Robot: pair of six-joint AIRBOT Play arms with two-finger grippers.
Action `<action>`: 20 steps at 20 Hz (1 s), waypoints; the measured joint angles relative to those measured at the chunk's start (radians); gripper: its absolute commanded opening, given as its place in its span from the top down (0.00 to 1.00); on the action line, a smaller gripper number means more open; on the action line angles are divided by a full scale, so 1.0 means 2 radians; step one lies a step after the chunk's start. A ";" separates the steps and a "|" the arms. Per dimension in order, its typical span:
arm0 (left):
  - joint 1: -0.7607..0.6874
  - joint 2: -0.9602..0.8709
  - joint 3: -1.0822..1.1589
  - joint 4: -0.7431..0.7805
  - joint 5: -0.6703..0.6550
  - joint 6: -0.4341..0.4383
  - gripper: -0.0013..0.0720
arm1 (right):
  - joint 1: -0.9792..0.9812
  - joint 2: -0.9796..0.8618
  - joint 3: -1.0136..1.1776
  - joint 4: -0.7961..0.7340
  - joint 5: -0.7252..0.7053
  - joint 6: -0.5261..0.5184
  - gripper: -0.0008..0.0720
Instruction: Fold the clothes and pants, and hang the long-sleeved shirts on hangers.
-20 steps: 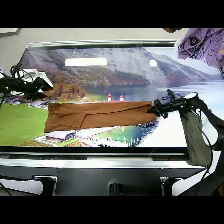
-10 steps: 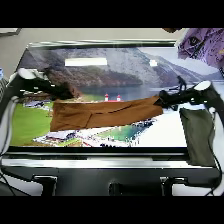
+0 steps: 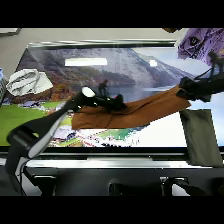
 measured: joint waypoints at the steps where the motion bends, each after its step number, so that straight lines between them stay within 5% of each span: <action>1: -0.020 -0.009 0.005 -0.019 0.017 0.000 0.96 | 0.000 0.004 0.015 -0.006 0.012 0.005 0.95; 13: -0.117 -0.124 0.144 -0.142 0.083 0.002 0.96 | 0.000 0.010 0.126 -0.028 0.065 0.020 0.95; 17: -0.077 -0.113 0.157 -0.108 0.004 -0.001 0.97 | 0.002 0.002 0.129 -0.026 0.066 0.024 0.95; 20: -0.025 -0.072 0.160 -0.008 -0.081 -0.029 0.97 | 0.021 -0.010 0.130 -0.022 0.065 0.037 0.95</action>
